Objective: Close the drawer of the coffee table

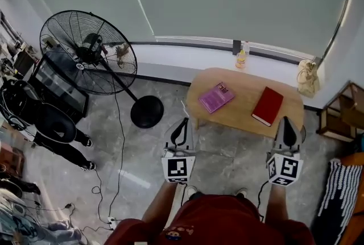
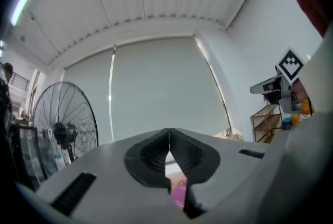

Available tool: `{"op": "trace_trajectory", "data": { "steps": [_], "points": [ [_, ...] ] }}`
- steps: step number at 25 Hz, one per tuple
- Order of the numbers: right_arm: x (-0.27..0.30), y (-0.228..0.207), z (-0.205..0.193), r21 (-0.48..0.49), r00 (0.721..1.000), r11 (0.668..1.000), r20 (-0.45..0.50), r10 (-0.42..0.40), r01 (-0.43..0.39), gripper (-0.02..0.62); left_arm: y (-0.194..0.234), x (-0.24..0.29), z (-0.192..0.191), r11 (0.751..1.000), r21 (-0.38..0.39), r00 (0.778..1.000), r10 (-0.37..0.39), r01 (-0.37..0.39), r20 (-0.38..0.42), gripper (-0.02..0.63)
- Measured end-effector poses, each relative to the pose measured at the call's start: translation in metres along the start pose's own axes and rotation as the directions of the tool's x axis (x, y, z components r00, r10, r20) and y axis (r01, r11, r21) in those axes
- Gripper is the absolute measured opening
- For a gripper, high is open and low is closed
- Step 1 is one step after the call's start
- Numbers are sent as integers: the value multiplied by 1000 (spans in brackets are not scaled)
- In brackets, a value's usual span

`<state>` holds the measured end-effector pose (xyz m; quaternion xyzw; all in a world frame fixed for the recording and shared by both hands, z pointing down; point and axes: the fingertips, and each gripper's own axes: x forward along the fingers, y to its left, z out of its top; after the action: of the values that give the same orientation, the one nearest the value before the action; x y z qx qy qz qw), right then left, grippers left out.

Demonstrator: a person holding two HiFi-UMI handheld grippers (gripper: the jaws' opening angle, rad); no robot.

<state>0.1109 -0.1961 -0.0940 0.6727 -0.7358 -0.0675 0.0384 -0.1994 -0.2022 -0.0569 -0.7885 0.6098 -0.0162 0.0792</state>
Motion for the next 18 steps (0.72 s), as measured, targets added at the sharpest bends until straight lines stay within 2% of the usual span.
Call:
{"op": "trace_trajectory", "data": {
  "steps": [2,5,10,15,18],
  "points": [
    [-10,-3,16,-23,996,1000,85,-19,21,-3,5,-6,24,999,43,995,3,-7,100,8],
    [-11,-9,20,-64,993,998,116,-18,26,-3,9,-11,36,999,32,987,19,-25,159,8],
    [-10,-10,13,-61,995,998,95,-9,15,-3,13,-15,37,998,-39,986,51,-46,158,8],
    [-12,0,14,-71,995,997,97,20,-13,-3,10,-22,38,998,28,987,43,-48,158,8],
    [-11,3,13,-67,996,998,88,24,-19,-3,10,-25,36,998,41,988,49,-55,145,8]
  ]
}}
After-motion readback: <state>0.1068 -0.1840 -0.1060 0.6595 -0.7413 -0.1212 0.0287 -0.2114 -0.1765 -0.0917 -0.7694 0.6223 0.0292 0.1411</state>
